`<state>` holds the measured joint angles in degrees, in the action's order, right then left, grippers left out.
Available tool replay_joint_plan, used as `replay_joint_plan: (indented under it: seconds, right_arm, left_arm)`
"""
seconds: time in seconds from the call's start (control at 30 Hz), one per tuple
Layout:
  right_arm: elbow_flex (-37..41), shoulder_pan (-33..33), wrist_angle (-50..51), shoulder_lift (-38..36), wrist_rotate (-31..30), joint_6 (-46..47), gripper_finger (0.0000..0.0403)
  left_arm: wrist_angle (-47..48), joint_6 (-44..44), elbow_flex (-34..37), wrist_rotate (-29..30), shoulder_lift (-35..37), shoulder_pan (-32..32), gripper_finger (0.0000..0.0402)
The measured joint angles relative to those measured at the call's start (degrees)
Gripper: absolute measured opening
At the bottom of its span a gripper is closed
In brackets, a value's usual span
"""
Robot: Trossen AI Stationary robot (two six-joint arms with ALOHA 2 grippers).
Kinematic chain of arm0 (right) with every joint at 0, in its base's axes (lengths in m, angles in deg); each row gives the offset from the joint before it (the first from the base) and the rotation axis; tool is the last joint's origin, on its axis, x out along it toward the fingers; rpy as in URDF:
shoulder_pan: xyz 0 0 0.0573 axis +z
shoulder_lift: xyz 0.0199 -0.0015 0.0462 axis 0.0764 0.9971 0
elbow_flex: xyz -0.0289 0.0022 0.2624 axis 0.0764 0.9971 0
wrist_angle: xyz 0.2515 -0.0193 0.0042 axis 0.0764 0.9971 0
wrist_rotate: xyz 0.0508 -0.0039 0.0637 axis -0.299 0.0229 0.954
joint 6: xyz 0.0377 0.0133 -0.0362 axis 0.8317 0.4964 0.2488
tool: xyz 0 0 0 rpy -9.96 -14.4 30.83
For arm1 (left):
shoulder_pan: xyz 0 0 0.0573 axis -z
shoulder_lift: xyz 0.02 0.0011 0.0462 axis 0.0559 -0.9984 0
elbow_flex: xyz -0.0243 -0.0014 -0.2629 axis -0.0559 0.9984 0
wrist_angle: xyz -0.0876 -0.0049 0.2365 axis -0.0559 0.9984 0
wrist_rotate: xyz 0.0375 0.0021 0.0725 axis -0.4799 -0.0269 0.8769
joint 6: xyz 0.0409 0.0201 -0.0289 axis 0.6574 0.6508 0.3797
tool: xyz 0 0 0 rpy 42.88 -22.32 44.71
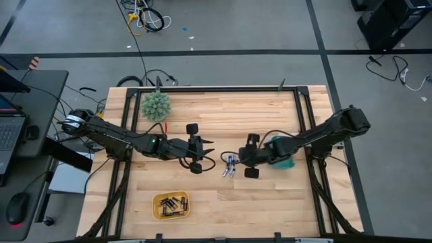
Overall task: Sort batteries
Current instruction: Put the silver battery into the green bin
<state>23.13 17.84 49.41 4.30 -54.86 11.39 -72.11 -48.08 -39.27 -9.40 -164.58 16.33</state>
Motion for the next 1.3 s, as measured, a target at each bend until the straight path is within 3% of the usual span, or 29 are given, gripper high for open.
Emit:
replay_joint_plan:
  seconds: [0.97,1.1,1.3]
  right_arm:
    - [-1.23,-0.79,4.64,11.65,2.96,4.11,0.0119]
    - [-1.16,-0.94,4.69,11.74,4.16,4.13,0.0099]
    - [-1.14,-0.94,4.66,11.78,5.84,4.13,0.003]
  left_arm:
    - [-0.07,-0.04,0.0,-0.04,0.0,0.0,0.0119]
    - [-0.07,-0.07,0.0,-0.05,0.0,0.0,0.0119]
    - [-0.07,-0.1,0.0,-0.05,0.0,0.0,0.0119]
